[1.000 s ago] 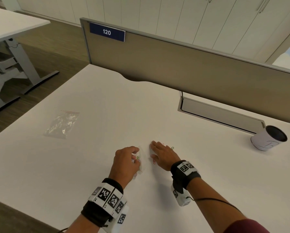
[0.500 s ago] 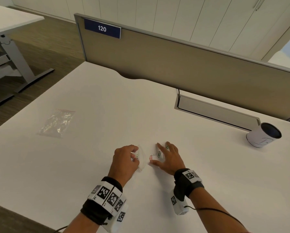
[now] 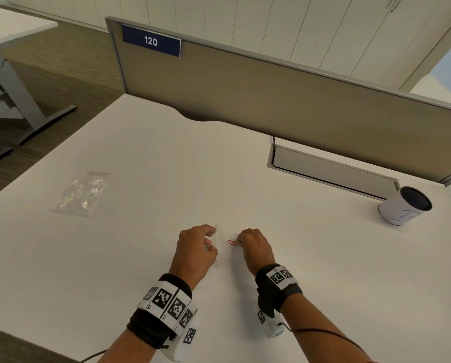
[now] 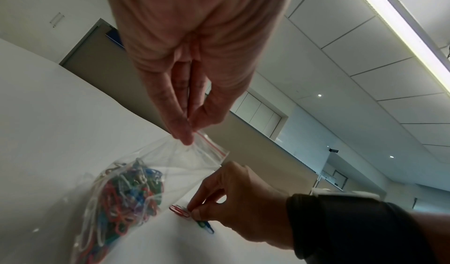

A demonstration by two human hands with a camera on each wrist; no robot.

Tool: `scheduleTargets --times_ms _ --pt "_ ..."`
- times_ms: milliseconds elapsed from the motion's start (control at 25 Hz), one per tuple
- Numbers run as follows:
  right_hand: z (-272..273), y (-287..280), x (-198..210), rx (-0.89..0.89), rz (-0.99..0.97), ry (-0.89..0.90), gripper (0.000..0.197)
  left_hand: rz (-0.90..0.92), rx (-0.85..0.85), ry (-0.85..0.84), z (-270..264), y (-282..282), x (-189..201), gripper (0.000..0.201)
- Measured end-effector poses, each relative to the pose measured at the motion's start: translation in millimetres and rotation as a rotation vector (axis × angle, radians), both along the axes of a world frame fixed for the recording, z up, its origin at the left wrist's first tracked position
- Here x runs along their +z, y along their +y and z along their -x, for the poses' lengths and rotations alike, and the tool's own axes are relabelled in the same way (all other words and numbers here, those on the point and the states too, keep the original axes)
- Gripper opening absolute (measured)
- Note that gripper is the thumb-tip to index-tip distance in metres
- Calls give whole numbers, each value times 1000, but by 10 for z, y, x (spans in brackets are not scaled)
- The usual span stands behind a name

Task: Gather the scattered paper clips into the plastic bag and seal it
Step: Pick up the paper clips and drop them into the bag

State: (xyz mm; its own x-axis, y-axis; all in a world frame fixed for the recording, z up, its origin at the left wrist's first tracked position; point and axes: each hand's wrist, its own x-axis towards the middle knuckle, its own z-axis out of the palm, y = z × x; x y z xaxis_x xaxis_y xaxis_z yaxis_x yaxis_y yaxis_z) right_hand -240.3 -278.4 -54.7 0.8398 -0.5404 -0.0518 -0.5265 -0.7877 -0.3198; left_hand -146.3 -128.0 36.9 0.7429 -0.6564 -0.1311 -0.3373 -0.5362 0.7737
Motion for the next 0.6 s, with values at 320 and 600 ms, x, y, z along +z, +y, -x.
scheduleTargets --times_ms 320,600 --pt "-186 -78 169 -104 -58 92 13 1 -3 22 -12 -5 -8 38" --pt "-116 -226 187 -359 -356 -80 10 1 -16 13 -30 0 -25 38"
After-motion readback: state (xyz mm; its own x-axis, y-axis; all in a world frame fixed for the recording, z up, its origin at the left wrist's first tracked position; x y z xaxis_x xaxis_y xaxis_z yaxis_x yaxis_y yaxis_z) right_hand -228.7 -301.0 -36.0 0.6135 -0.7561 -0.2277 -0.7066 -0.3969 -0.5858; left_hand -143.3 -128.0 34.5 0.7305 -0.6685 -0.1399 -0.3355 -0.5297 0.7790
